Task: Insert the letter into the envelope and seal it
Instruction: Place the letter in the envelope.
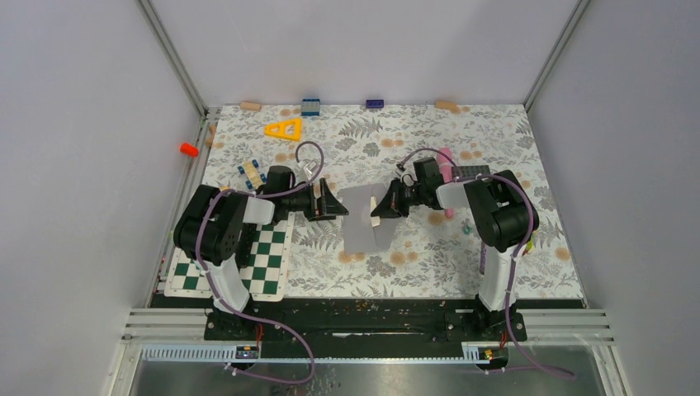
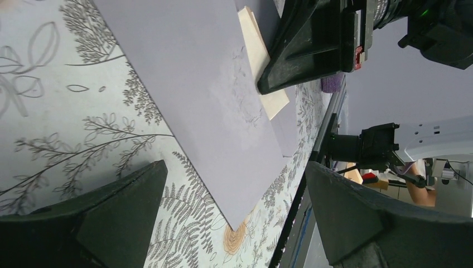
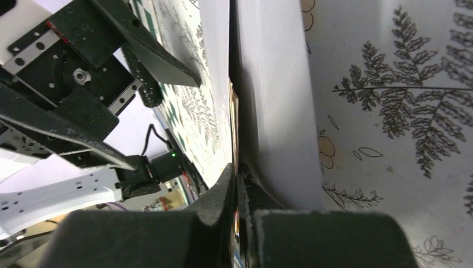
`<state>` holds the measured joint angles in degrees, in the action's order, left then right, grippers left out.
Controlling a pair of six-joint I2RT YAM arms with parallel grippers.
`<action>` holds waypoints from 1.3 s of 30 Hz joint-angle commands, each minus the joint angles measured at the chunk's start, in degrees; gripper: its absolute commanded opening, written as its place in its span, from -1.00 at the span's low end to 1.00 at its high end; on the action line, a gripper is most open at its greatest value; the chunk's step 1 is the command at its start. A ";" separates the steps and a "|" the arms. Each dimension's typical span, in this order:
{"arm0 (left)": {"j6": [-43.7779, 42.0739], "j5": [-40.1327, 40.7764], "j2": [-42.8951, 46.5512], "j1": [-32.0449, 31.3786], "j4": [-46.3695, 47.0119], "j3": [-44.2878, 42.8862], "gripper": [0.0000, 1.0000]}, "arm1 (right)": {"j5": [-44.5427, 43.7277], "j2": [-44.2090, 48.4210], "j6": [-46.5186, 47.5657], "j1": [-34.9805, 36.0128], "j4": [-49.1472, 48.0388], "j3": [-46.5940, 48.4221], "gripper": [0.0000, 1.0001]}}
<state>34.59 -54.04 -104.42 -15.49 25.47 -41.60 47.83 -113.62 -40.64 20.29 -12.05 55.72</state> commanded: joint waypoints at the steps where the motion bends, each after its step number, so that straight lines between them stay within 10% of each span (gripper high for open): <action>1: -3.65 -1.97 3.29 0.97 -0.85 0.10 0.98 | 4.88 -1.16 -5.95 -0.86 -9.46 -1.43 -1.00; 22: -2.27 0.94 -2.59 -0.01 1.93 1.29 0.95 | 9.81 -3.98 -16.13 -0.85 -25.68 -3.69 -1.00; 39: 10.98 -6.38 -4.52 -0.57 19.66 3.19 0.14 | 6.43 -0.07 -5.30 -0.94 -14.33 -2.65 -1.00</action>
<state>41.04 -57.19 -108.57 -16.80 35.24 -39.33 55.05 -117.21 -51.37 19.49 -30.83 51.90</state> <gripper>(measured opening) 0.605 0.020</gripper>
